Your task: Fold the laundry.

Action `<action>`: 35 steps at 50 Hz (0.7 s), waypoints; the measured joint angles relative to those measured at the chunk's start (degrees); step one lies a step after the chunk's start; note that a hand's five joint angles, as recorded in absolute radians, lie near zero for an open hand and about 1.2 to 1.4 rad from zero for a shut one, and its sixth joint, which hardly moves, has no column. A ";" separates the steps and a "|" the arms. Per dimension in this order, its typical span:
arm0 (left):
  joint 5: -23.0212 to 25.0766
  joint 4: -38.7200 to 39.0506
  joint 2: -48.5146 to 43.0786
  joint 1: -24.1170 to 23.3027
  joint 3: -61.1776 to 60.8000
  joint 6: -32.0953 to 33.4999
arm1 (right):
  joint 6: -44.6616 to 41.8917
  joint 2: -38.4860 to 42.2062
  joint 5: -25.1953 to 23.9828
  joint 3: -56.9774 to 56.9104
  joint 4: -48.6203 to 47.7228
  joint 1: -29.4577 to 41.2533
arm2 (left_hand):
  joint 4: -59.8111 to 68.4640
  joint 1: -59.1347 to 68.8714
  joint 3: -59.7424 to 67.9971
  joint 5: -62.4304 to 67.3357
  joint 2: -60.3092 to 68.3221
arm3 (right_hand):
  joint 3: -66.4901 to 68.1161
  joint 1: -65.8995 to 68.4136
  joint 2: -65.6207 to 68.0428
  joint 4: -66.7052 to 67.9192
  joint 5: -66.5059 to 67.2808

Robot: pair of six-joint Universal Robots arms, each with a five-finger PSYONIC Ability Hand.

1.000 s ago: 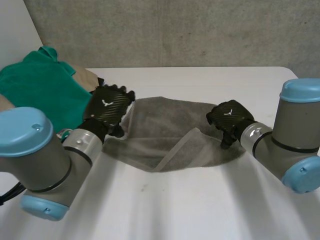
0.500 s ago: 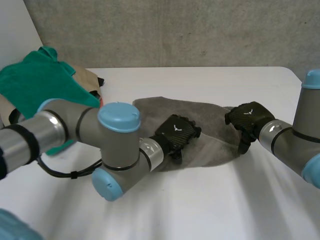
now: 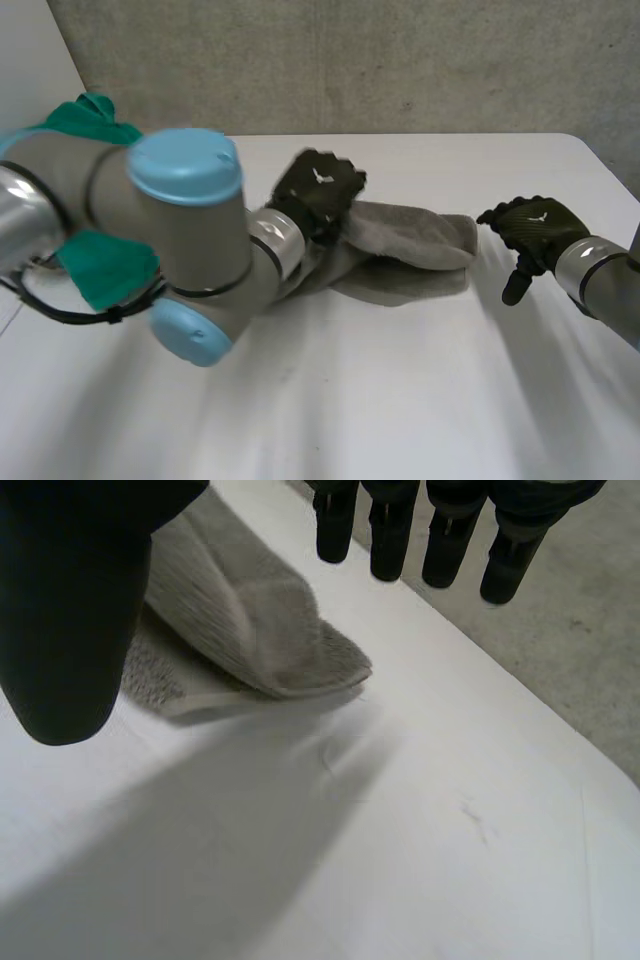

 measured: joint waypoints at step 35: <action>1.08 -6.28 24.44 8.02 -2.97 0.39 | 19.17 11.87 -4.97 -15.32 -5.03 6.84 | 0.04 0.00 0.33 0.00 0.11 | -0.39 -0.10 -0.33 -0.60 0.00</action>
